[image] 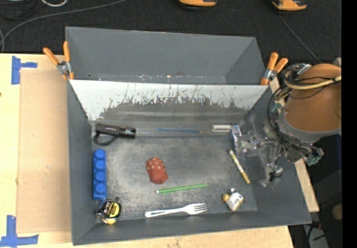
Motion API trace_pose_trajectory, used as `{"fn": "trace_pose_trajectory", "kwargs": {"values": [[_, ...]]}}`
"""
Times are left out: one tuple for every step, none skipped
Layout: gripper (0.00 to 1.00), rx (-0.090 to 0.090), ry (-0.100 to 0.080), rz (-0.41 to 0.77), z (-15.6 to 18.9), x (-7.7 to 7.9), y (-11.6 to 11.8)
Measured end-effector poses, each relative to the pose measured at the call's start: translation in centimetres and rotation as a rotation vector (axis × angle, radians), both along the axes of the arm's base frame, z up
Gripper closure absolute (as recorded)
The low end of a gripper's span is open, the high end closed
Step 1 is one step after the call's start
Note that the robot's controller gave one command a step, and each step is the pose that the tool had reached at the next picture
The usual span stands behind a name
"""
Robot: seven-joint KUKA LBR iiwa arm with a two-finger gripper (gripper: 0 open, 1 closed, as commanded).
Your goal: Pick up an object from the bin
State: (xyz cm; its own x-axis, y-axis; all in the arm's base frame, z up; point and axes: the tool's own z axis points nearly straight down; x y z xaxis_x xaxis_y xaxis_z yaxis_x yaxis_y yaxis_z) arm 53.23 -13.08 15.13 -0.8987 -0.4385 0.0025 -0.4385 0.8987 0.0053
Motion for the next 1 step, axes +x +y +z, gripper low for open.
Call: {"fn": "trace_pose_trajectory", "kwargs": {"values": [[0.0,0.001,0.001,-0.045,2.79,1.52,5.7]]}}
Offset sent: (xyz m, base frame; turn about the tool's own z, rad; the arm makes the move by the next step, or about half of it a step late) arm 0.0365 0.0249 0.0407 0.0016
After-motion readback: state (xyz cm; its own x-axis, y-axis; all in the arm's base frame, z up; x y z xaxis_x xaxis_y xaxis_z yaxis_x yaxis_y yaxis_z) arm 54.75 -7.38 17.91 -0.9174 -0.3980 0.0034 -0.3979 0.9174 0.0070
